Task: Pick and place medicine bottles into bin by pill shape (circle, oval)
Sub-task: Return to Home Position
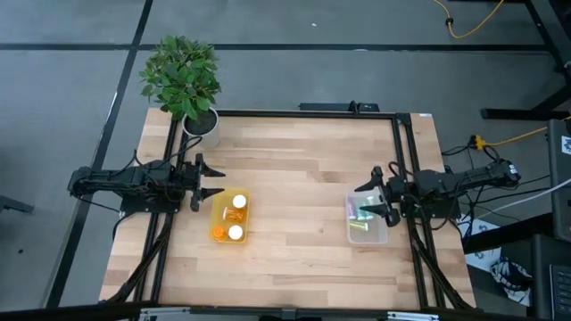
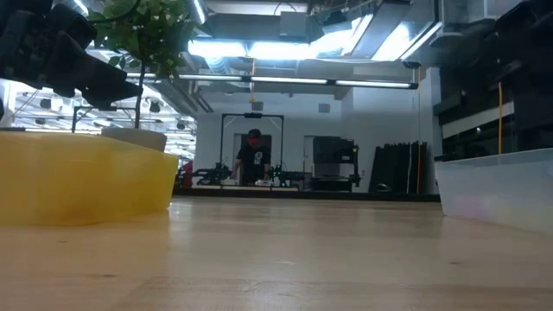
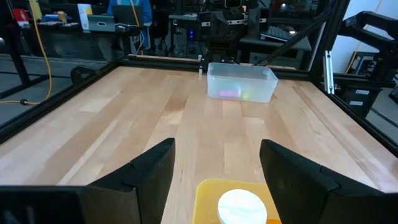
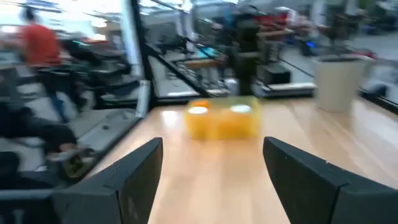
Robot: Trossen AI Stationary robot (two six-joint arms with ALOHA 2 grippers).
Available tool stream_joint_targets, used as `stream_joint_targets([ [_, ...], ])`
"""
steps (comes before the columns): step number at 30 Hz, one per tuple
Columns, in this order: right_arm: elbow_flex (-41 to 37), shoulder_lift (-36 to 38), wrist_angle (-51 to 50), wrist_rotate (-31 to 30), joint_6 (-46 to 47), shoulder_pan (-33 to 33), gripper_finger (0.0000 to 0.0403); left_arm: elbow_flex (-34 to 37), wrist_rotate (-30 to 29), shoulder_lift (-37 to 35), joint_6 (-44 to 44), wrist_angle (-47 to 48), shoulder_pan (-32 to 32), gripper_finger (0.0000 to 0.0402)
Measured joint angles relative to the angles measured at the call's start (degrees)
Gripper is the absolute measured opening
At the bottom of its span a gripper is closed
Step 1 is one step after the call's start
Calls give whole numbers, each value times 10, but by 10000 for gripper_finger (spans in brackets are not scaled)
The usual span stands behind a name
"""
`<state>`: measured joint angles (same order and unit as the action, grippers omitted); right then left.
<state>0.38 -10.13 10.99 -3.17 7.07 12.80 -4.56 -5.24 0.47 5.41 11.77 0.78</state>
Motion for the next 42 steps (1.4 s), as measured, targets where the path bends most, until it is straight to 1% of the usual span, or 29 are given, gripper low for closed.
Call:
stream_joint_targets([
  [3,0,26,1,48,-16,0,280,0,0,0,0,0,0,229],
  [6,0,56,-13,58,-25,0,280,0,0,0,0,0,0,229],
  [8,0,75,-42,40,-13,0,280,0,0,0,0,0,0,229],
  [11,0,102,-84,-26,3,0,280,0,0,0,0,0,0,229],
  [13,0,100,-83,-47,-2,-1,280,0,0,0,0,0,0,229],
  [17,1,100,-88,-28,-17,-2,280,0,0,0,0,0,0,229],
  [19,1,100,-87,-28,-11,-2,280,0,0,0,0,0,0,229],
  [24,1,99,-88,-27,128,-2,280,0,0,0,0,0,0,229],
  [27,1,99,-87,-27,167,-2,280,0,0,0,0,0,0,229],
  [42,1,99,-87,-27,165,-2,280,0,0,0,0,0,0,229],
])
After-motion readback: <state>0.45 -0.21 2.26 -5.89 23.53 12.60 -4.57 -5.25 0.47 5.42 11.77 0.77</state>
